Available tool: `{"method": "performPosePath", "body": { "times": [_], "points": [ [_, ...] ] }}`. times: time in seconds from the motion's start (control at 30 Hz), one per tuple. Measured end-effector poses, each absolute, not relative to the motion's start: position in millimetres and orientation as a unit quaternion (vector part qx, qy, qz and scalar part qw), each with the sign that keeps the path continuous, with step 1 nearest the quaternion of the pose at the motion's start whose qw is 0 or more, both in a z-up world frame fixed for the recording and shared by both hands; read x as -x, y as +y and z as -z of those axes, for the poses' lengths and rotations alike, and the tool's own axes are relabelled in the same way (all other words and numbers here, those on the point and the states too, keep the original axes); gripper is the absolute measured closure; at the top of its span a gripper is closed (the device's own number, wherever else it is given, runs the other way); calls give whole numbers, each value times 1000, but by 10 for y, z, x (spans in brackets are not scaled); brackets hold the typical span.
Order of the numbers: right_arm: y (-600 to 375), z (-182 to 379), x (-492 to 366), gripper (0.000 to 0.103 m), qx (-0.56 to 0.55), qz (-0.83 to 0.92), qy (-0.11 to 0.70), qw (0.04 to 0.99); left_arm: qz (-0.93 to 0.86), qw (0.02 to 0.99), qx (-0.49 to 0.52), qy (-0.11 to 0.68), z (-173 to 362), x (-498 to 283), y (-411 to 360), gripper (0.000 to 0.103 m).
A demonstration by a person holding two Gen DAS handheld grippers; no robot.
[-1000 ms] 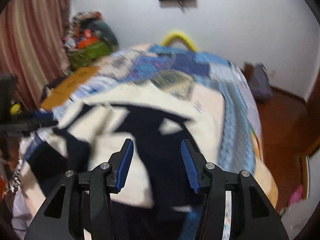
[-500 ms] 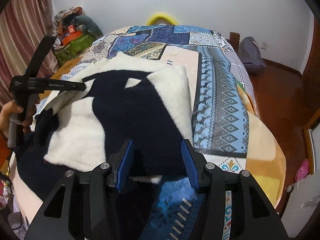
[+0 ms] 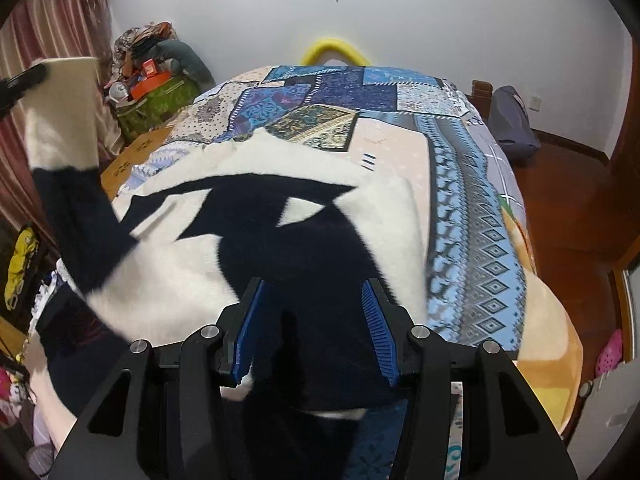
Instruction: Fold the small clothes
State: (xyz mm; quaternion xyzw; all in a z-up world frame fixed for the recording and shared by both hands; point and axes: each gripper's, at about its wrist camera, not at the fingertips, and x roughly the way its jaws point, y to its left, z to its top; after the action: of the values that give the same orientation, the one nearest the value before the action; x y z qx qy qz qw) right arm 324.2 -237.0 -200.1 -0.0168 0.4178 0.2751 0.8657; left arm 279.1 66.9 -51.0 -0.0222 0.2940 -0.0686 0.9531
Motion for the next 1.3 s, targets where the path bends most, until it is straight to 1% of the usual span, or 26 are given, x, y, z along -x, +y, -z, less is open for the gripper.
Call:
{"method": "performPosePath", "body": {
  "times": [0.1,0.23,0.37,0.47,0.53,0.6,0.63,0.67,0.73,0.9,0.93,0.97,1.0,1.03,1.07,1.1,1.13,1.3],
  "points": [
    [-2273,1987,-3207,57,21,-277,420,864,54,947,43,314,698,-2492,991,96],
    [-2150,1993,-3130,57,37,-278,424,861,19,919,74,387,1351,-2117,1423,96],
    [-2050,2017,-3058,57,47,-279,431,857,5,882,98,461,1973,-1915,1658,95],
    [-1993,2021,-3014,57,54,-279,433,855,-7,870,105,482,2204,-1777,1701,94],
    [-1970,2018,-2987,57,57,-280,433,855,-17,870,110,480,2201,-1742,1770,93],
    [-1954,2011,-2975,57,60,-280,432,855,-17,870,130,475,2185,-1738,1851,81],
    [-1954,2009,-2967,57,61,-280,431,855,-19,870,143,471,2168,-1762,1898,69],
    [-1959,2006,-2967,57,63,-279,430,856,-24,872,147,467,2162,-1787,1922,61],
    [-1982,2004,-2980,57,63,-277,429,857,-27,869,149,471,2189,-1862,1931,61],
    [-2049,2022,-2970,57,52,-272,429,860,-12,842,171,511,2454,-2113,1890,61],
    [-2077,2034,-2976,57,49,-270,429,861,-27,840,166,516,2523,-2142,1864,62],
    [-2090,2034,-2969,57,48,-268,429,861,-30,840,165,516,2549,-2145,1833,67],
    [-2108,2036,-2966,57,48,-267,427,863,-31,841,162,514,2558,-2144,1807,69],
    [-2124,2037,-2967,57,49,-265,425,864,-41,847,145,509,2531,-2136,1750,75],
    [-2133,2034,-2968,57,50,-263,422,866,-47,853,128,504,2498,-2128,1707,91],
    [-2148,2029,-2969,57,50,-262,419,868,-55,858,108,500,2456,-2122,1665,100],
    [-2168,2023,-2982,57,50,-259,416,870,-61,863,86,494,2396,-2113,1621,102],
    [-2238,1981,-3071,57,39,-250,405,879,-49,899,25,435,1854,-2189,1455,102]
  ]
}}
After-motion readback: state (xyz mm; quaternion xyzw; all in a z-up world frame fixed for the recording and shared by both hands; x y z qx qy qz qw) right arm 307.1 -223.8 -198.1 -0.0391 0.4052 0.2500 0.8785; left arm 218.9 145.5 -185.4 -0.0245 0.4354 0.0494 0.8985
